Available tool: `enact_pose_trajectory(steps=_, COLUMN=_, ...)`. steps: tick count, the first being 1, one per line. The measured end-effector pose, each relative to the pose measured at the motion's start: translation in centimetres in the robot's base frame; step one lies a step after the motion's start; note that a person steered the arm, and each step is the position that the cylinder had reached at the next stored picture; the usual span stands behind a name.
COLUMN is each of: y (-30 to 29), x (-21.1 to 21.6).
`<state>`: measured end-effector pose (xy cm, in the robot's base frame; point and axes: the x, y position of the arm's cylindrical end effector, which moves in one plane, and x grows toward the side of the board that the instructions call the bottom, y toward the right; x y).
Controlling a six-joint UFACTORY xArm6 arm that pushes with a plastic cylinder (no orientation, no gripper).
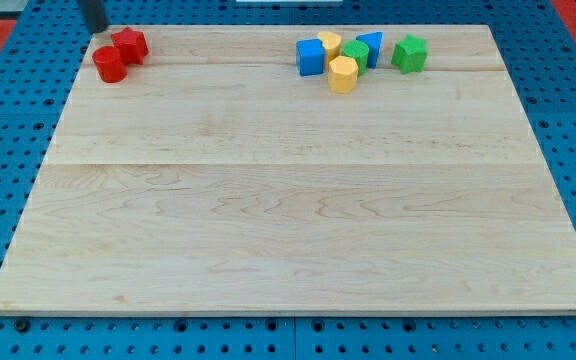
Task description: Separate red star and red circle
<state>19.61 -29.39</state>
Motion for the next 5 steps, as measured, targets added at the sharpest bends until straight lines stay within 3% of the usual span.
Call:
enact_pose_trajectory(steps=1, y=2.2, x=3.5)
enact_pose_trajectory(steps=3, y=3.1, x=1.0)
enact_pose_trajectory(steps=4, y=4.5, x=5.8)
enact_pose_trajectory(steps=5, y=6.1, x=5.7)
